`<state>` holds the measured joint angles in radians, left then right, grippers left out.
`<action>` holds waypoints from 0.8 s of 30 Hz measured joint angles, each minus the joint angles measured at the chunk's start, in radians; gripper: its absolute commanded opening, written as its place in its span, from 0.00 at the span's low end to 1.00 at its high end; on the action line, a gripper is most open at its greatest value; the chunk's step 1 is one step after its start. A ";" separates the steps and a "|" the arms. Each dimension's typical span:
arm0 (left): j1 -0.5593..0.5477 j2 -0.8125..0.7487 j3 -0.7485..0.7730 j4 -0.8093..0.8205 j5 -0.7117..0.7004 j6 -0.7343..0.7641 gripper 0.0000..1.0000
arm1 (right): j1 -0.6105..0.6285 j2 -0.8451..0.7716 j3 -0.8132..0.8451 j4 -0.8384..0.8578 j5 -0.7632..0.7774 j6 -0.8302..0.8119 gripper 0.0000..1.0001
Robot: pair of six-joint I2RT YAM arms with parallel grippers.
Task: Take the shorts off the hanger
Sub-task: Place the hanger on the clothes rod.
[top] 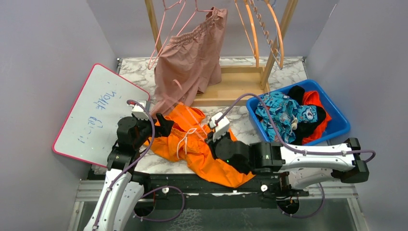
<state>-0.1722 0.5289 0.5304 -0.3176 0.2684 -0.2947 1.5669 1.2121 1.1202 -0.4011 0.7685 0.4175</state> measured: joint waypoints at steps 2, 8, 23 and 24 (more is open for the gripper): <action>0.000 -0.001 0.000 -0.001 0.000 0.000 0.89 | -0.079 0.018 0.032 -0.063 -0.008 0.032 0.02; 0.000 0.000 0.000 -0.003 0.000 0.000 0.89 | -0.157 0.024 0.125 -0.336 -0.027 0.162 0.02; 0.000 0.005 0.000 -0.006 0.000 0.000 0.88 | -0.164 0.101 0.452 -0.809 0.032 0.281 0.02; 0.000 0.006 0.000 -0.006 0.000 0.000 0.88 | -0.165 0.121 0.495 -0.847 0.059 0.300 0.02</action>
<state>-0.1722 0.5346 0.5304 -0.3237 0.2684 -0.2943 1.4017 1.3327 1.6154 -1.2480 0.8272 0.7174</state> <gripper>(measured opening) 0.887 0.025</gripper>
